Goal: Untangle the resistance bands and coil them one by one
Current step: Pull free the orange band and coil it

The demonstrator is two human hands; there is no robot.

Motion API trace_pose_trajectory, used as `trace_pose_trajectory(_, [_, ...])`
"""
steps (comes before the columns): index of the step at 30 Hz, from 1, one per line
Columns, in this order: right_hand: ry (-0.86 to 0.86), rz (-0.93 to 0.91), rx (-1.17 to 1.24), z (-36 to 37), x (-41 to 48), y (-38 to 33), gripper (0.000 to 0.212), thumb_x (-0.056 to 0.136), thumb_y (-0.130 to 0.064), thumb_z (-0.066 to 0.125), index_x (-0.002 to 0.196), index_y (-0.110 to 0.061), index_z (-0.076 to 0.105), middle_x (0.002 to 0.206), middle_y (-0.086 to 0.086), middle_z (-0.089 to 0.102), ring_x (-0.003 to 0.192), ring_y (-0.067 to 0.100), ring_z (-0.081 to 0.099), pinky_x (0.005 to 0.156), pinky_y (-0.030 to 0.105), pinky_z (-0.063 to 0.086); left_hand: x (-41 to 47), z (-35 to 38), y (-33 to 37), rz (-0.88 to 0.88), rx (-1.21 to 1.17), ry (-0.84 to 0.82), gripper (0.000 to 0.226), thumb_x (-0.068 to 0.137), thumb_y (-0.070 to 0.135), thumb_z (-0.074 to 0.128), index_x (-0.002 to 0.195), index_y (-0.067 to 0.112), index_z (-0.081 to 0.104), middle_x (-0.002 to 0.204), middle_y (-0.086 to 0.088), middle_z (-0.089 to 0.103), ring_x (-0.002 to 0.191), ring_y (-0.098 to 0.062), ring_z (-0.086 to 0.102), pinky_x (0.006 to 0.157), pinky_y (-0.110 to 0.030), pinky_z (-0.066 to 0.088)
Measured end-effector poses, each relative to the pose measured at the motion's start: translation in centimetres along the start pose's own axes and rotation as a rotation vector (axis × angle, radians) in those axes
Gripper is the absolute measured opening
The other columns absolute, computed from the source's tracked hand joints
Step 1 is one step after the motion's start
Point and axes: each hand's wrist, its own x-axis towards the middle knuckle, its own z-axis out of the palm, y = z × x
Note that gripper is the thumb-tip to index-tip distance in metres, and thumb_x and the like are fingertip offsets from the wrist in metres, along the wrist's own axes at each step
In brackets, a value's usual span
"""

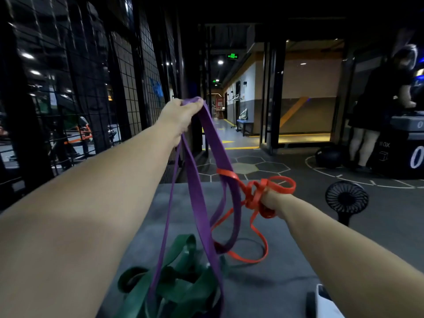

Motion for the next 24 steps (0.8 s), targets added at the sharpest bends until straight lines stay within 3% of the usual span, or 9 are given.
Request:
trace_pose_trajectory(4, [0.224, -0.025, 0.023, -1.5, 1.2, -0.3, 0.026, 0.089, -0.019, 0.058, 0.063, -0.016, 0.055, 0.063, 0.009, 0.053, 0.052, 0.019, 0.048, 0.050, 0.025, 0.036, 0.8, 0.0, -0.1, 0.067, 0.058, 0.131, 0.030, 0.093, 0.047, 0.056, 0.099, 0.018, 0.055, 0.091, 0.006, 0.053, 0.085, -0.010, 0.048, 0.077, -0.026, 0.037])
trace_pose_trajectory(7, [0.243, -0.076, 0.220, -3.8, 1.8, -1.7, 0.037, 0.101, 0.000, 0.034, 0.067, -0.009, 0.044, 0.062, 0.014, 0.047, 0.035, 0.012, 0.051, 0.035, 0.022, 0.041, 1.3, -0.2, -0.4, 0.072, 0.086, 0.167, 0.034, 0.094, 0.051, 0.052, 0.103, 0.019, 0.049, 0.093, 0.006, 0.050, 0.094, -0.014, 0.047, 0.083, -0.029, 0.037])
trace_pose_trajectory(9, [0.220, -0.078, 0.360, -4.5, 2.0, -1.7, 0.062, 0.105, -0.002, 0.021, 0.051, -0.003, 0.052, 0.042, 0.013, 0.050, 0.022, 0.008, 0.044, 0.025, 0.016, 0.034, 1.2, -0.5, -1.7, 0.000, 0.115, 0.126, 0.037, 0.096, 0.050, 0.049, 0.113, 0.018, 0.049, 0.108, 0.000, 0.051, 0.102, -0.018, 0.048, 0.091, -0.033, 0.040])
trace_pose_trajectory(11, [0.181, -0.063, 0.406, -3.6, 2.2, -0.8, 0.082, 0.103, 0.002, 0.021, 0.027, -0.007, 0.051, 0.029, 0.004, 0.043, 0.021, 0.012, 0.042, 0.027, 0.017, 0.034, 0.8, -1.1, -4.5, -0.077, 0.208, 0.084, 0.044, 0.096, 0.049, 0.049, 0.123, 0.014, 0.049, 0.111, -0.004, 0.051, 0.105, -0.023, 0.050, 0.091, -0.037, 0.040])
trace_pose_trajectory(13, [0.134, -0.019, 0.417, -2.0, 1.8, 0.8, 0.073, 0.092, 0.015, 0.031, 0.024, -0.007, 0.047, 0.028, 0.006, 0.039, 0.021, 0.013, 0.037, 0.031, 0.014, 0.034, -0.2, -2.0, -7.9, -0.169, 0.376, 0.011, 0.038, 0.094, 0.048, 0.053, 0.111, 0.014, 0.053, 0.105, -0.007, 0.055, 0.100, -0.027, 0.053, 0.083, -0.037, 0.040])
trace_pose_trajectory(15, [0.144, 0.053, 0.459, -0.2, 1.6, 2.8, 0.063, 0.090, 0.013, 0.032, 0.032, -0.008, 0.044, 0.028, 0.005, 0.035, 0.019, 0.011, 0.030, 0.033, 0.008, 0.030, -1.8, -2.6, -12.0, -0.302, 0.531, -0.144, 0.045, 0.081, 0.052, 0.059, 0.101, 0.011, 0.063, 0.107, -0.014, 0.063, 0.100, -0.031, 0.058, 0.084, -0.037, 0.044])
trace_pose_trajectory(17, [0.126, 0.123, 0.503, 1.6, 1.3, 4.7, 0.055, 0.094, 0.005, 0.031, 0.043, -0.010, 0.047, 0.028, 0.002, 0.038, 0.019, 0.009, 0.031, 0.035, 0.007, 0.028, -3.9, -2.7, -16.0, -0.394, 0.647, -0.265, 0.053, 0.077, 0.051, 0.057, 0.105, 0.008, 0.068, 0.114, -0.018, 0.065, 0.106, -0.034, 0.060, 0.083, -0.034, 0.044])
trace_pose_trajectory(20, [0.111, 0.213, 0.617, 4.2, 0.7, 7.0, 0.041, 0.100, 0.000, 0.033, 0.061, -0.008, 0.044, 0.028, 0.001, 0.042, 0.019, 0.012, 0.037, 0.030, 0.009, 0.028, -7.0, -2.5, -21.0, -0.492, 0.863, -0.429, 0.049, 0.093, 0.044, 0.043, 0.121, 0.008, 0.060, 0.130, -0.014, 0.053, 0.115, -0.033, 0.051, 0.086, -0.032, 0.038])
trace_pose_trajectory(24, [0.111, 0.277, 0.628, 6.5, 0.8, 10.0, 0.041, 0.101, -0.002, 0.041, 0.062, -0.010, 0.050, 0.034, -0.002, 0.049, 0.026, 0.008, 0.046, 0.040, 0.021, 0.039, -10.2, -2.0, -24.2, -0.608, 1.044, -0.472, 0.058, 0.068, 0.052, 0.038, 0.113, 0.020, 0.055, 0.126, -0.011, 0.052, 0.115, -0.033, 0.048, 0.099, -0.040, 0.040])
